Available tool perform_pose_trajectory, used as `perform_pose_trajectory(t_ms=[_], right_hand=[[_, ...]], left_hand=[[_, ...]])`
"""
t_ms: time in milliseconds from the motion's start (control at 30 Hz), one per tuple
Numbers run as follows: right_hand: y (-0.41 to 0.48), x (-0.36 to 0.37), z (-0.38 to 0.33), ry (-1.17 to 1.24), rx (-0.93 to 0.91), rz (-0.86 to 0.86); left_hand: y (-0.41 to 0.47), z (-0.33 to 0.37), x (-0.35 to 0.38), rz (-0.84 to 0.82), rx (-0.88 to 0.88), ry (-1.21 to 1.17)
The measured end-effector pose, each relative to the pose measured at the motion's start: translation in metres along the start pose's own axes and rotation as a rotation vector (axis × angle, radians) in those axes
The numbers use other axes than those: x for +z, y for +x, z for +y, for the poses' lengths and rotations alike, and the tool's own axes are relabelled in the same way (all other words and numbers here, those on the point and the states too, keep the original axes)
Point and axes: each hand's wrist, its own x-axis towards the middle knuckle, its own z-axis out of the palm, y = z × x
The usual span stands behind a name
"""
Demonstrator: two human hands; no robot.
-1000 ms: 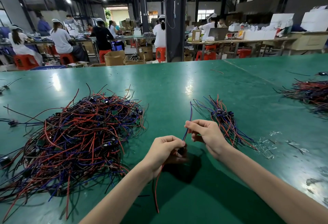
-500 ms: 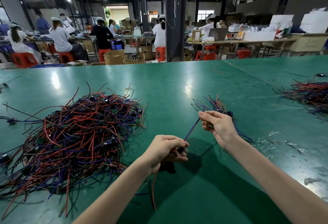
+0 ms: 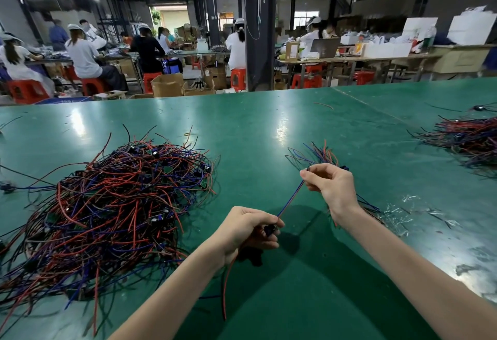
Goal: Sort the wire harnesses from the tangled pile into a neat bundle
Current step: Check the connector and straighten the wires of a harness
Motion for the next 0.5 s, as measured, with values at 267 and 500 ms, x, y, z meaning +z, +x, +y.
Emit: perform_pose_trajectory(t_ms=[267, 500], right_hand=[[-0.001, 0.000, -0.004, -0.056, -0.055, -0.080], [0.001, 0.002, -0.012, 0.272, 0.329, -0.146]], left_hand=[[-0.003, -0.001, -0.002, -0.109, -0.052, 0.068], [-0.003, 0.001, -0.007, -0.099, -0.045, 0.070]])
